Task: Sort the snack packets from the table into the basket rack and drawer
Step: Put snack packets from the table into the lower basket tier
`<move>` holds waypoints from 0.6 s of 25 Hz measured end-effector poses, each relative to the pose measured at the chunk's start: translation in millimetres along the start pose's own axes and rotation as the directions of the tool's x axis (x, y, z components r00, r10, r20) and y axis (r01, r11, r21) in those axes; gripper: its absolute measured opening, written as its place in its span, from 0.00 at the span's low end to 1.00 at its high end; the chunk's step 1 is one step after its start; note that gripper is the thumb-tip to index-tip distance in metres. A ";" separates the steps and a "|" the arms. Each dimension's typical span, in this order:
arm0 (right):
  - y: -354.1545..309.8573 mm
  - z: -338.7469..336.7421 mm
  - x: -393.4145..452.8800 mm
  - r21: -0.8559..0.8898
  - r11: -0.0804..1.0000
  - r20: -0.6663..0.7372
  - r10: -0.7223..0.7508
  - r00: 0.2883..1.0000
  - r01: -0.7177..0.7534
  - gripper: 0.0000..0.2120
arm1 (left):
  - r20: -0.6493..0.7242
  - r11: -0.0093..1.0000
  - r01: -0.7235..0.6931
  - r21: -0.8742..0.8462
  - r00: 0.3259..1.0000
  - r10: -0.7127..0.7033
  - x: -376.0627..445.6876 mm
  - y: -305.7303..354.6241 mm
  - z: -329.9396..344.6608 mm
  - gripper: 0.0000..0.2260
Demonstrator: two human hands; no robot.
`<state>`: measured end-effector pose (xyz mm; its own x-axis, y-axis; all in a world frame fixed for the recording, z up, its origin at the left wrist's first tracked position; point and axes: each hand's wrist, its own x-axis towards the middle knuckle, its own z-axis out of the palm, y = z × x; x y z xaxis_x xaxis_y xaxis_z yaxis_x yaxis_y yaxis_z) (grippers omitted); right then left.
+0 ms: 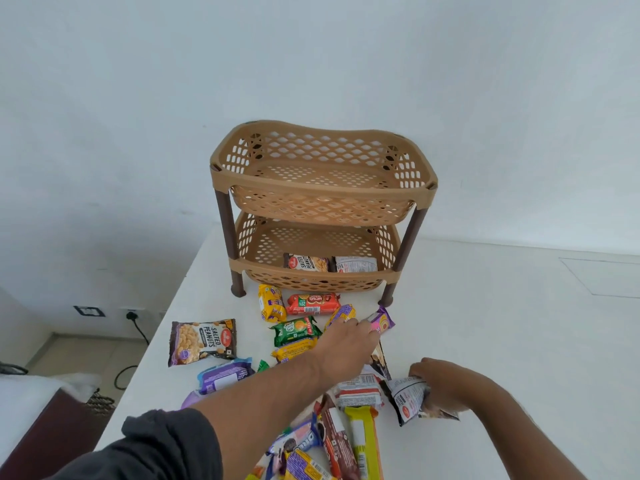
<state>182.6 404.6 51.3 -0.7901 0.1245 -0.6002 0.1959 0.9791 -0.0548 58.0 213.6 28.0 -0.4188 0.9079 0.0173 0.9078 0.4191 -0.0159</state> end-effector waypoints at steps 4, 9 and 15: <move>-13.4 -5.3 0.7 -0.036 0.999 0.043 0.023 0.999 -0.022 0.19 | 0.001 0.999 -0.019 -0.028 1.000 0.019 -12.3 -15.9 3.8 0.16; -29.3 -27.9 -1.0 -0.042 0.999 0.066 0.010 0.998 -0.007 0.16 | -0.066 0.994 0.001 -0.106 0.998 -0.008 -26.2 -34.2 -8.9 0.18; -52.1 -85.1 4.8 0.003 0.999 -0.071 -0.053 0.996 0.054 0.14 | -0.249 0.958 0.121 -0.261 0.950 -0.188 -33.5 -70.6 -40.2 0.20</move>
<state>119.2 368.0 119.2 -0.8388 0.0831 -0.5381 0.1546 0.9840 -0.0890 8.8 153.2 68.7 -0.5628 0.7817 0.2687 0.8246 0.5085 0.2480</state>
